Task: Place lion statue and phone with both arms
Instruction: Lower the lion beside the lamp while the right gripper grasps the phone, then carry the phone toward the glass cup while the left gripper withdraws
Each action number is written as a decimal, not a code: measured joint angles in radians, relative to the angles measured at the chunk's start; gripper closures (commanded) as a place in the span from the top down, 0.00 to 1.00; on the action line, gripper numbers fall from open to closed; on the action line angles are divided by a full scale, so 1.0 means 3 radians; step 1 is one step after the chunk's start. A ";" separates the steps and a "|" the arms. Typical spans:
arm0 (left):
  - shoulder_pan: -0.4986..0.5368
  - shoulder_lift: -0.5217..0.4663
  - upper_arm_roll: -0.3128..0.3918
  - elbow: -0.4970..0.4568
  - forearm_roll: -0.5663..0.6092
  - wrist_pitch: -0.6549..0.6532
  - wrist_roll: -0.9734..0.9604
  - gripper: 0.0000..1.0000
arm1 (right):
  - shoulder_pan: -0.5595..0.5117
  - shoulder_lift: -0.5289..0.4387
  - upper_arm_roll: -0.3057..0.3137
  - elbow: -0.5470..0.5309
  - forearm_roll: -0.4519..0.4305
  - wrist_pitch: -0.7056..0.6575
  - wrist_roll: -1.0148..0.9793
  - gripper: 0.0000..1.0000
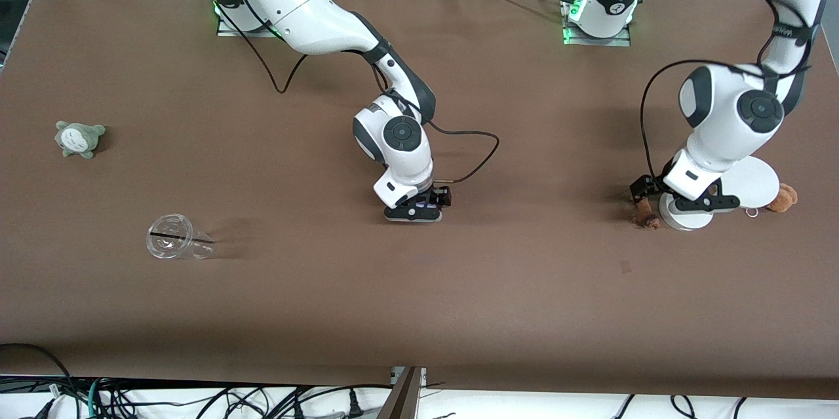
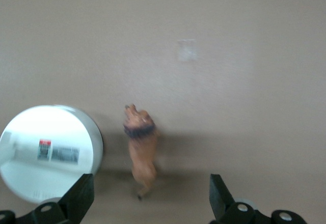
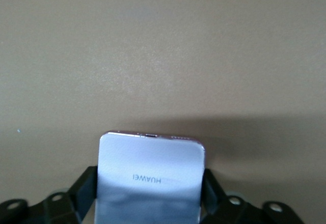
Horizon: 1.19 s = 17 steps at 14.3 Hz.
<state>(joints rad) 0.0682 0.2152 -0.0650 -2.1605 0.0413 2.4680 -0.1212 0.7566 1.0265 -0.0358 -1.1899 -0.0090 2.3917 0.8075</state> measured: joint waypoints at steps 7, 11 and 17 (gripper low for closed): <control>-0.0017 -0.0400 -0.0055 0.0885 0.0000 -0.1695 -0.0123 1.00 | -0.0046 -0.0010 -0.0036 0.0050 0.0000 -0.0095 -0.0014 0.34; 0.0000 -0.0440 0.0002 0.1546 0.0000 -0.2301 -0.0123 1.00 | -0.0206 -0.0140 -0.0043 0.0086 0.0002 -0.0362 -0.0331 0.35; 0.0017 -0.0473 0.0089 0.1955 0.0000 -0.2747 -0.0123 1.00 | -0.0535 -0.0308 -0.0052 -0.0045 0.0031 -0.0531 -0.1173 0.35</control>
<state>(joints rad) 0.0733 0.0734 -0.0382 -1.5741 0.0413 1.6439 -0.1582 0.5962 0.9340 -0.0514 -1.2034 0.0003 2.2323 0.4555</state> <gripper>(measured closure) 0.000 0.167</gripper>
